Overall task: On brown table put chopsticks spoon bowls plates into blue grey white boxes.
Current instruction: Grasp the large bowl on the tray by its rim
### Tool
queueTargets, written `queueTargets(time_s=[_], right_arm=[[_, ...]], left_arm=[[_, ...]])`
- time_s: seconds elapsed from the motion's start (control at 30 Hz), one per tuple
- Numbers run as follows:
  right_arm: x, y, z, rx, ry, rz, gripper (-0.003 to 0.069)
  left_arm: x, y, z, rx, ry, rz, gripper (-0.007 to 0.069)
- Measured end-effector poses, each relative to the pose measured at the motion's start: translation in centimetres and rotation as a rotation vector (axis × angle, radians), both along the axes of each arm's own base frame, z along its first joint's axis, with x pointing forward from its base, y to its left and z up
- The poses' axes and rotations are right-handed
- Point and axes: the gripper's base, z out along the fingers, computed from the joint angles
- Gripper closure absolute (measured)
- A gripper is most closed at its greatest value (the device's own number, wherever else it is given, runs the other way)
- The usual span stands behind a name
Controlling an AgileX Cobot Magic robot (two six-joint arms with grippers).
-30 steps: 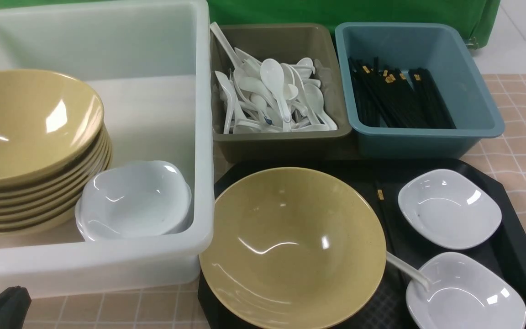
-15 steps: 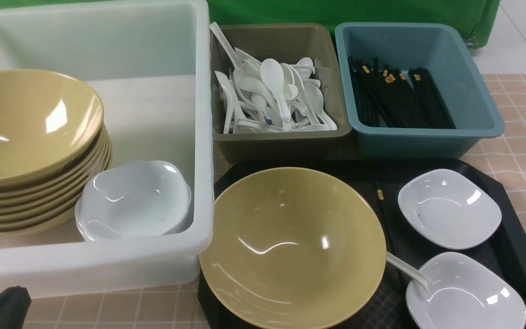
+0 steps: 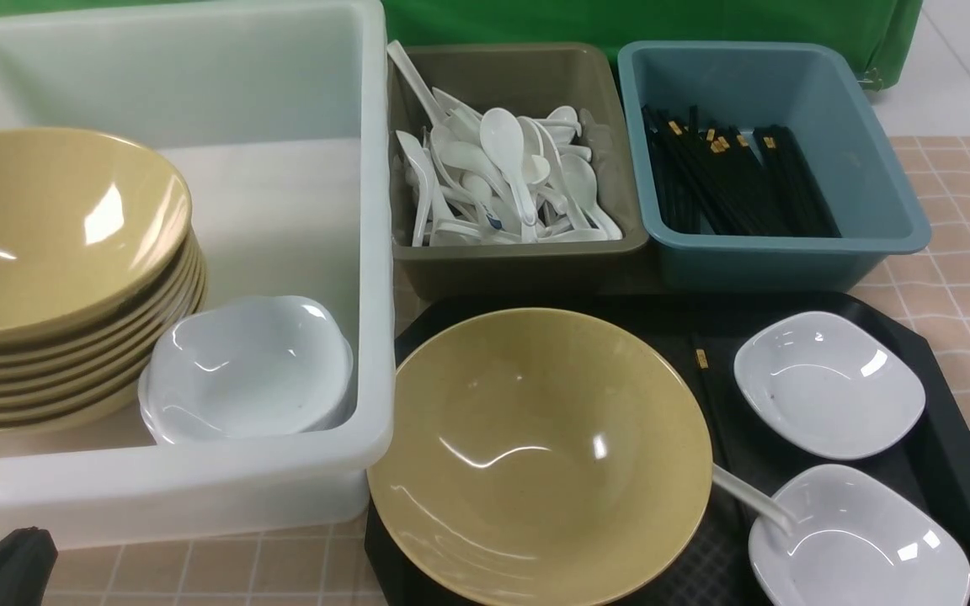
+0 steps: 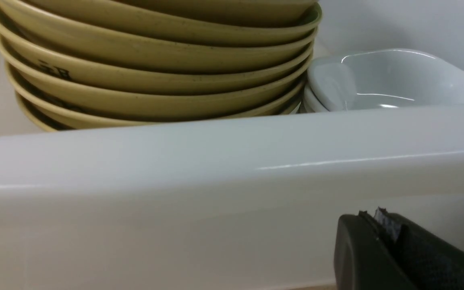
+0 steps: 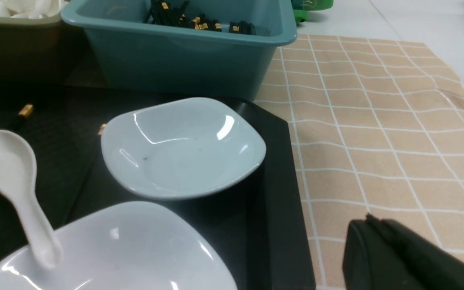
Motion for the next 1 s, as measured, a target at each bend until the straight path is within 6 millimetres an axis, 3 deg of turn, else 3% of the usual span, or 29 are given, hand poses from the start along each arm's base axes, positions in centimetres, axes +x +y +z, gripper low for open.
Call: queueTargets(time_s=[0.67, 0.8, 0.9, 1.0], right_arm=[[0.1, 0.0, 0.2, -0.008, -0.024, 0.002, 0.0621], [0.3, 0.0, 1.6, -0.015, -0.195, 0.006, 0.0621], [0.0, 0.1, 4.4, -0.027, -0.506, 0.012, 0.0621], [-0.6, 0.2, 6.3, -0.006, -0.723, 0.019, 0.0621]], left_arm=[[0.1, 0.1, 0.5, 0.027, -0.067, 0.010, 0.0620], [0.3, 0.4, 2.5, 0.025, -0.283, 0.036, 0.0620], [-0.3, 0.7, 5.4, 0.020, -0.604, 0.075, 0.0620], [-1.1, 0.9, 7.1, 0.015, -0.814, 0.100, 0.0620]])
